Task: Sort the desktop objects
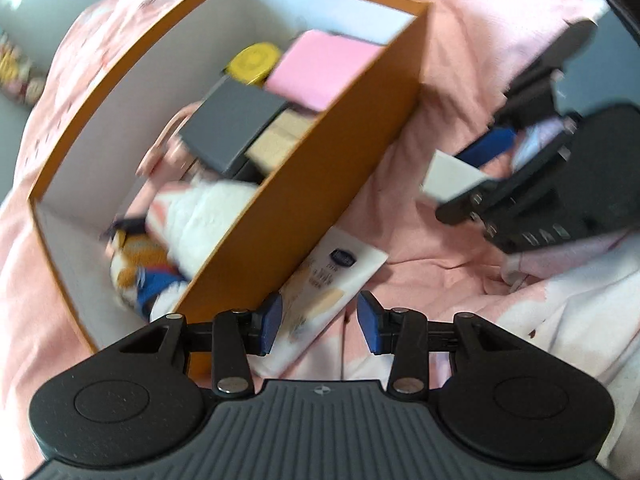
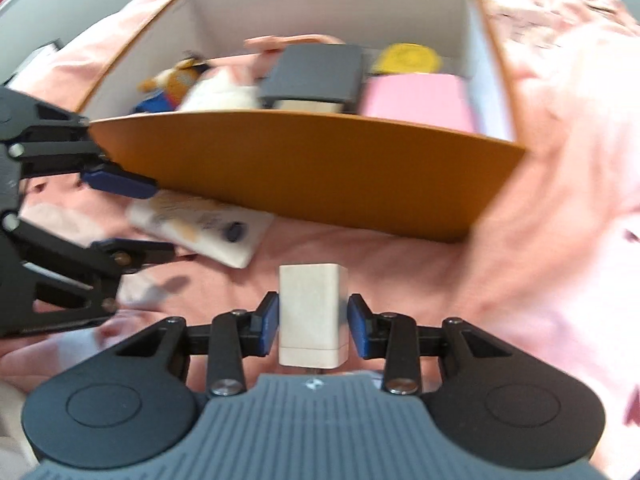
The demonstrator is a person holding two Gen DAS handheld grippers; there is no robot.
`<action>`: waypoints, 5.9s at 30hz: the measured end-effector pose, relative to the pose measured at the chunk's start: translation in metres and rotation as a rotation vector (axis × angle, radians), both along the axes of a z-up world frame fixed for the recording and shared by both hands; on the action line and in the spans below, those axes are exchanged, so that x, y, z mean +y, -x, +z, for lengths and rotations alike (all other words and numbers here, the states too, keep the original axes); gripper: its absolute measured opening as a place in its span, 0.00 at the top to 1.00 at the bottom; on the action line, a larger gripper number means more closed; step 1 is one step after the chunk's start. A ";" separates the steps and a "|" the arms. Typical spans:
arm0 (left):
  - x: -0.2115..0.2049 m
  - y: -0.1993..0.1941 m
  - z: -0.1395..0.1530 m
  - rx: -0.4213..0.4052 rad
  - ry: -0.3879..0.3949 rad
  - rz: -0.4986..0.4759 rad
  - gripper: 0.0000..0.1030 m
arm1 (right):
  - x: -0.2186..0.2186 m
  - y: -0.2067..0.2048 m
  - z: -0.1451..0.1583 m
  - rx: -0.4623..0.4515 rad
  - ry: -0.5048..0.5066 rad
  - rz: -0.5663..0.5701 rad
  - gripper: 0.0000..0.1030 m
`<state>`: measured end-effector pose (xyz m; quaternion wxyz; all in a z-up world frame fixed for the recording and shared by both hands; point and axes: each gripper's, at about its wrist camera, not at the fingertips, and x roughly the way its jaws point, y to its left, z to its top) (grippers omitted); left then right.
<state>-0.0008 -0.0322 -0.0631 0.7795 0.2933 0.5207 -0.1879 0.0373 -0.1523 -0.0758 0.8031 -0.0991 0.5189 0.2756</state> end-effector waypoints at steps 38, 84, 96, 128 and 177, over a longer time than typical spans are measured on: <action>-0.010 0.004 0.041 -0.141 0.377 0.187 0.85 | -0.022 -0.011 -0.023 0.106 -0.163 -0.130 0.61; 0.032 -0.006 0.115 -0.210 0.555 0.245 0.87 | -0.026 -0.001 0.075 -0.053 -0.175 0.198 0.63; 0.074 -0.032 0.153 -0.353 0.531 0.296 0.87 | 0.003 -0.026 0.138 -0.338 -0.041 0.479 0.63; 0.128 -0.095 0.100 -0.346 0.542 0.449 0.87 | 0.119 -0.144 0.017 -0.700 0.561 1.159 0.66; 0.037 -0.108 0.059 -0.288 0.205 0.386 0.87 | -0.005 -0.097 0.080 -0.525 -0.203 0.103 0.77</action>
